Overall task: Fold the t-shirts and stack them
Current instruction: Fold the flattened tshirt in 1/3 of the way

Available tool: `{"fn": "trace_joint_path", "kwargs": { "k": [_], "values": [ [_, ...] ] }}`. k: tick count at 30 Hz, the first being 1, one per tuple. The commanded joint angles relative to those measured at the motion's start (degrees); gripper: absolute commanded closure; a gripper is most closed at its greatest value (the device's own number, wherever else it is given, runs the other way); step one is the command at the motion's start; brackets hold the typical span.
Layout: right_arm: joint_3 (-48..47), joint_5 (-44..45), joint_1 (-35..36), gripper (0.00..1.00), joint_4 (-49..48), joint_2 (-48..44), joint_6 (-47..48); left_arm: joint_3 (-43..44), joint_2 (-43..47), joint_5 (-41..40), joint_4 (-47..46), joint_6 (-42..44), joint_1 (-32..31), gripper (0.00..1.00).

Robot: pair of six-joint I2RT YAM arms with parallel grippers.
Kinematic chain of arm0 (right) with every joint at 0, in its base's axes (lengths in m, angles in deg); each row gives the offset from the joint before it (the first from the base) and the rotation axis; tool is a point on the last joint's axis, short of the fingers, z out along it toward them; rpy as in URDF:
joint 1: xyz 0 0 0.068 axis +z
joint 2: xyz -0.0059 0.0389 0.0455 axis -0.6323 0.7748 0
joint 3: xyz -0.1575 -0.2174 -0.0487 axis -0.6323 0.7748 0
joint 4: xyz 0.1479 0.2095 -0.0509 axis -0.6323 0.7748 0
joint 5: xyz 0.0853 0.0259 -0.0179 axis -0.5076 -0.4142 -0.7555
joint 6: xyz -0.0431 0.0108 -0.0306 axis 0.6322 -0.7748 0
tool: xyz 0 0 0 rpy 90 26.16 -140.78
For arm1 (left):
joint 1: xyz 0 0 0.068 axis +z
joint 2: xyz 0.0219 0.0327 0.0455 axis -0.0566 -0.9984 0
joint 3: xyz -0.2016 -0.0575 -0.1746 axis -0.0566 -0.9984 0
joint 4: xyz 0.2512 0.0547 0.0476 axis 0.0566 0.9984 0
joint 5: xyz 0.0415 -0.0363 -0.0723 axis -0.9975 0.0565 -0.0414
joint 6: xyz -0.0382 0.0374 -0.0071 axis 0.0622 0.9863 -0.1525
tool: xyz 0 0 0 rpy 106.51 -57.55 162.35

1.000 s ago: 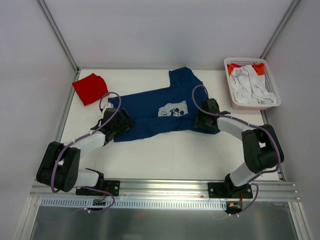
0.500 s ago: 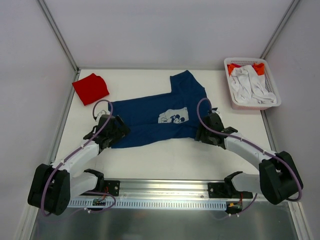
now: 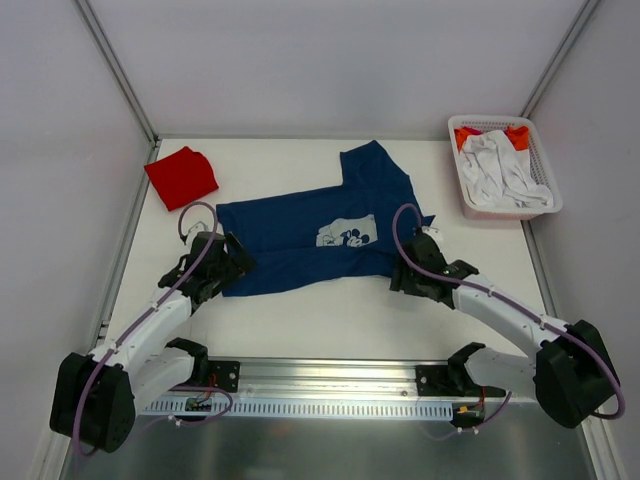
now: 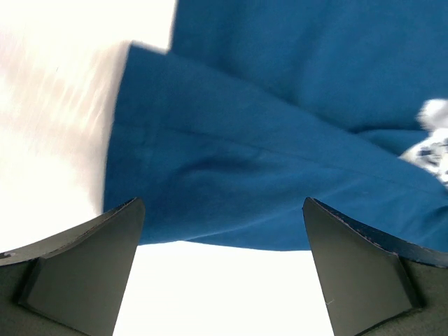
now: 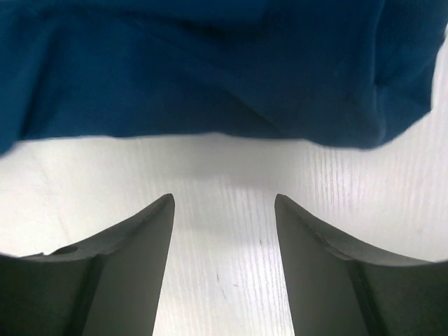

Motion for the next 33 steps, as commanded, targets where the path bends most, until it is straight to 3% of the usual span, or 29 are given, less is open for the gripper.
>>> {"fn": "trace_joint_path", "kwargs": {
  "k": [1,10,28,33],
  "values": [
    [-8.8,3.8,0.5,0.37,2.2,2.1,4.5,5.3,0.9,-1.5,-0.1,3.2,-0.5,0.02],
    [-33.2,3.5,-0.8,0.37,4.9,18.6,15.9,16.4,-8.3,-3.7,-0.6,10.0,0.5,0.02],
    [-76.0,-17.2,-20.0,0.36,10.6,52.7,26.5,25.5,-28.4,5.5,-16.3,15.7,12.3,0.02],
    [-86.1,-29.8,-25.6,0.36,9.4,61.9,24.0,26.3,-31.3,7.6,-17.8,15.3,14.2,0.02]
  ]
}}
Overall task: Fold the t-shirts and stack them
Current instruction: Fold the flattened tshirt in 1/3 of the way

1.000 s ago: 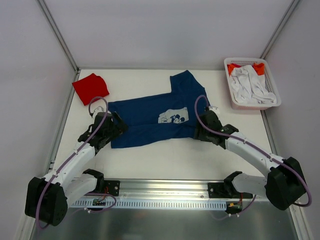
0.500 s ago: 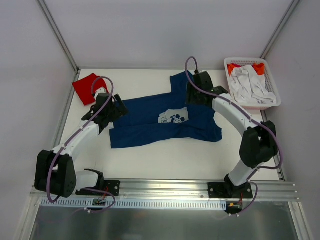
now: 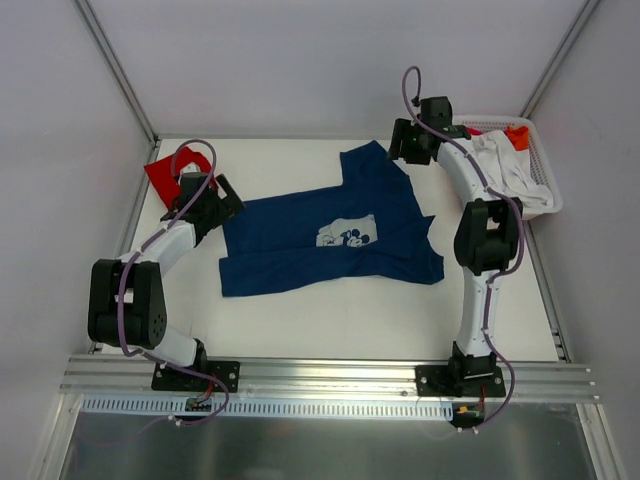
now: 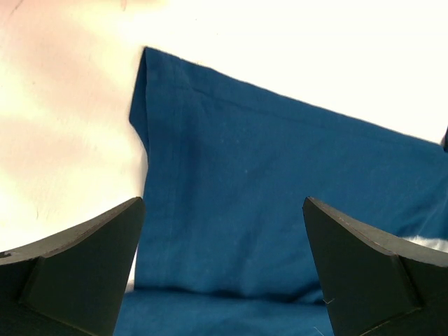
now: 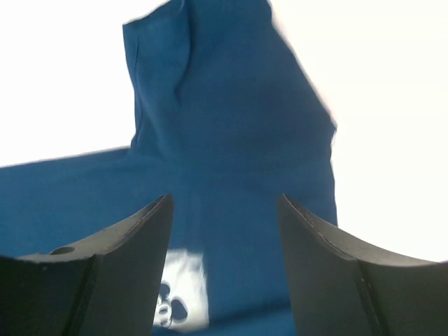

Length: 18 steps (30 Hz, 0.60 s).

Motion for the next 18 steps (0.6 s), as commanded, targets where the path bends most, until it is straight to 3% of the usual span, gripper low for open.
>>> {"fn": "trace_joint_path", "kwargs": {
  "k": [1,7,18],
  "values": [
    [-9.3,-11.2,-4.9,0.36,0.5,6.7,-1.6,2.4,-1.8,2.5,-3.4,1.0,0.9,0.02],
    [-20.4,-25.3,-10.6,0.33,-7.2,18.1,-10.3,4.8,-5.6,2.7,-3.9,1.8,1.3,0.03],
    [-20.3,-40.5,-15.4,0.34,-26.8,29.1,-28.7,6.5,-9.4,2.7,-4.4,1.7,1.5,0.03]
  ]
}}
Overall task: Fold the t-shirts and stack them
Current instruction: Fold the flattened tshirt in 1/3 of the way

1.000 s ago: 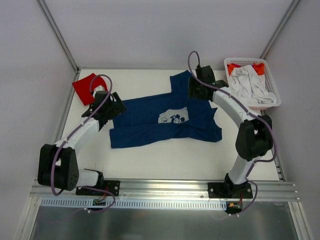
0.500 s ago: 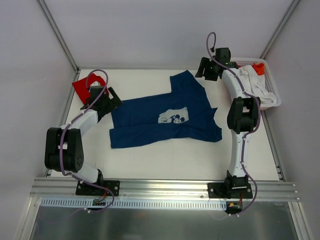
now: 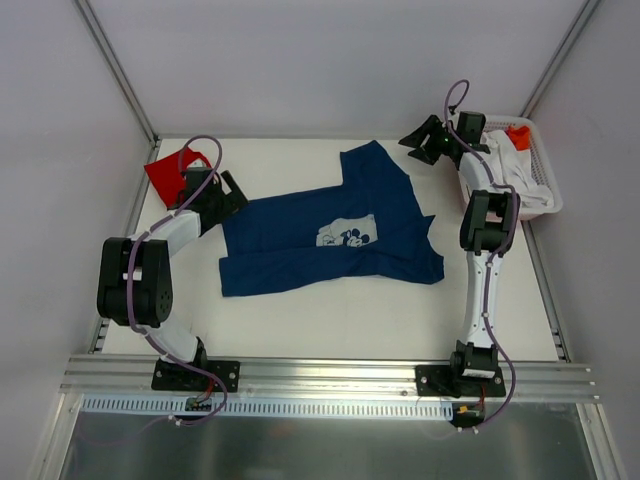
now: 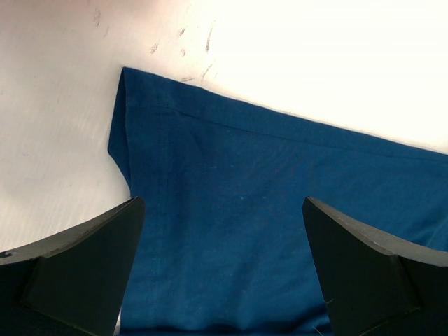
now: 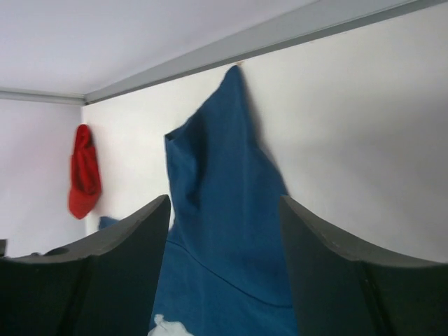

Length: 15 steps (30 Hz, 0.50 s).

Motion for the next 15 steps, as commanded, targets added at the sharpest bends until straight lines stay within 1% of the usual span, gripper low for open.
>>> {"fn": "trace_joint_path", "kwargs": {
  "k": [1,6,7,15],
  "values": [
    [-2.0,-7.5,-0.4,0.34,-7.7,3.1,-8.0,2.0,-0.7,0.3,-1.7,1.5,0.8,0.03],
    [-0.2,-9.4,-0.3,0.34,-9.4,4.6,-9.9,1.8,-1.3,0.3,-1.8,1.5,0.8,0.03],
    [0.1,-10.0,-0.2,0.35,-9.4,5.0,-9.8,1.7,-1.4,1.7,-1.8,1.5,0.8,0.03],
    [3.2,-11.8,0.3,0.35,-10.4,4.7,-10.6,0.9,-0.8,1.2,-1.9,1.9,0.8,0.03]
  ]
}}
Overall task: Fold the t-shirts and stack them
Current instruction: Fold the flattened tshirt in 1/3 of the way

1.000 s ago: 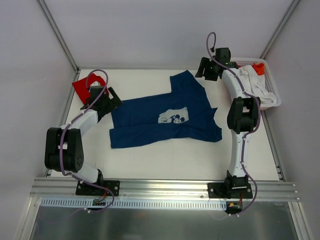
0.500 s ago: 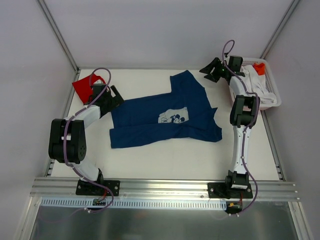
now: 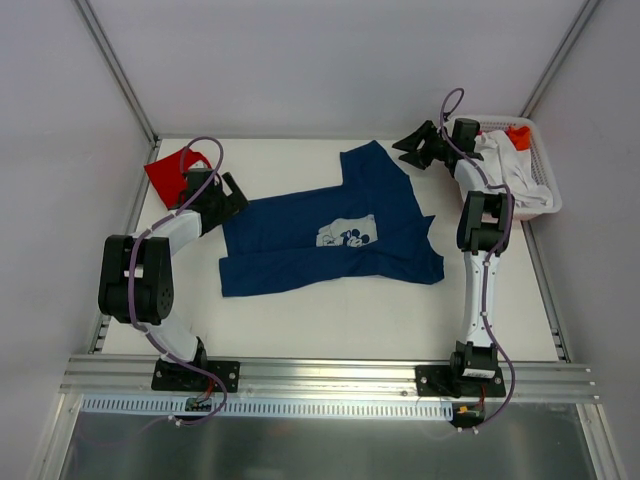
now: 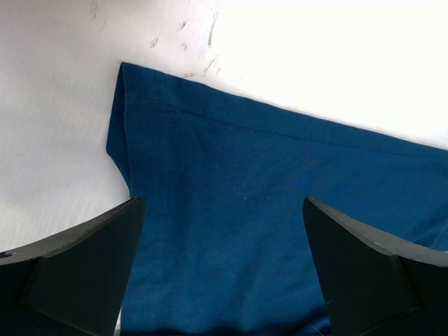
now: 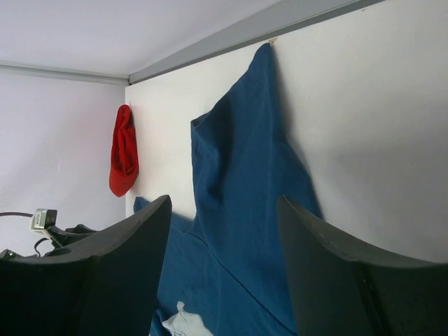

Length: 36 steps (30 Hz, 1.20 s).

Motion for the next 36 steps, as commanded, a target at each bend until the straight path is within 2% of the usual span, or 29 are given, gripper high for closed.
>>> {"fn": "trace_joint_path", "kwargs": {
  "k": [1,6,11,15,17,20,26,29,32,36],
  "values": [
    [2.7,-2.8,0.1,0.35,-2.1,0.2,-2.2,0.7,0.6,0.9,-1.6,1.9,0.8,0.03],
    [9.8,-2.6,1.9,0.38,-3.3,-6.3,0.3,-0.4,2.7,3.6,-1.6,0.9,0.2,0.05],
    [19.7,5.1,5.5,0.38,5.8,-17.8,14.1,-0.5,6.1,3.2,-0.8,1.9,-2.5,0.05],
    [25.2,11.1,10.4,0.38,13.9,-25.8,22.3,0.1,8.9,0.8,1.3,3.4,-7.2,0.05],
    [28.7,18.9,13.6,0.38,18.2,-30.4,26.8,0.3,10.0,-1.4,2.4,4.3,-8.8,0.04],
    [33.2,24.6,17.6,0.37,20.4,-36.1,30.2,0.3,10.4,-2.7,3.9,5.0,-11.5,0.04],
    [45.1,39.5,23.4,0.37,20.8,-44.5,33.8,-2.7,12.9,-6.3,7.1,5.0,-14.5,0.04],
    [49.4,50.4,25.8,0.37,20.8,-48.1,35.7,-4.7,14.6,-8.3,7.9,4.9,-15.0,0.03],
    [52.4,57.2,28.2,0.37,21.3,-50.3,37.5,-6.1,15.2,-9.1,8.4,4.8,-15.0,0.03],
    [56.3,59.5,29.7,0.36,21.2,-51.4,37.4,-7.7,15.6,-8.5,8.5,4.2,-15.0,0.02]
  ]
}}
